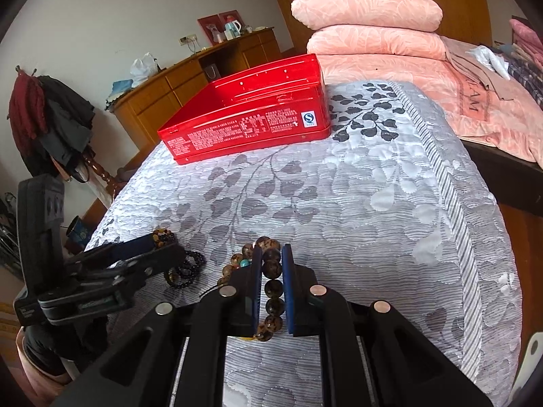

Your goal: Organize jewelry

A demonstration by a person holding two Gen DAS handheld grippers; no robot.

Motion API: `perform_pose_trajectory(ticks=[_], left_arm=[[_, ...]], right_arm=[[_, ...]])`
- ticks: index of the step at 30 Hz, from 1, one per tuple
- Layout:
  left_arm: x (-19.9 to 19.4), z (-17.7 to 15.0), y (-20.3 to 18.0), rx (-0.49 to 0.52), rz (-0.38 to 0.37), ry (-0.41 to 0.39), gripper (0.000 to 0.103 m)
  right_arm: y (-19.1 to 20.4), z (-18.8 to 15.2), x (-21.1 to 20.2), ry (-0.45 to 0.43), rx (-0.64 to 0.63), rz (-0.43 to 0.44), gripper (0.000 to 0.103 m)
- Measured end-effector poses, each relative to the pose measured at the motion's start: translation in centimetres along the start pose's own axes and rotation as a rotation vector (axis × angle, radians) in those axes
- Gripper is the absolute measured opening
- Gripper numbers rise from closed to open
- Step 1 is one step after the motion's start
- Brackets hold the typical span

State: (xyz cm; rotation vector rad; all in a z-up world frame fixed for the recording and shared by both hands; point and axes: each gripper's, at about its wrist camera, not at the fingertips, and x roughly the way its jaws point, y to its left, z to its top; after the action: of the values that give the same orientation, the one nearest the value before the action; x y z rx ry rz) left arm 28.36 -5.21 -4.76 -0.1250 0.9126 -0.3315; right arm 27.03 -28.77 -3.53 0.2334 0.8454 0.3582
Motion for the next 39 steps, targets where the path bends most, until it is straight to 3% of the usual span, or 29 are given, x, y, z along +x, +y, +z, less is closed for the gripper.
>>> perform_pose_trajectory(ticks=[5, 7, 17, 39], left_arm=[[-0.2, -0.2, -0.6, 0.010, -0.016, -0.008, 0.036], [-0.7, -0.3, -0.6, 0.006, -0.027, -0.027, 0.008], [-2.5, -0.8, -0.2, -0.022, -0.095, -0.078, 0.008], [-6.3, 2.4, -0.5, 0.023, -0.092, -0.210, 0.008]], right_arm=[[0.0, 0.1, 0.1, 0.001, 0.003, 0.003, 0.011], [0.0, 0.1, 0.0, -0.001, 0.004, 0.003, 0.011], [0.8, 0.3, -0.4, -0.024, -0.020, 0.014, 0.011], [3.7, 3.7, -2.4, -0.092, -0.125, -0.013, 0.011]])
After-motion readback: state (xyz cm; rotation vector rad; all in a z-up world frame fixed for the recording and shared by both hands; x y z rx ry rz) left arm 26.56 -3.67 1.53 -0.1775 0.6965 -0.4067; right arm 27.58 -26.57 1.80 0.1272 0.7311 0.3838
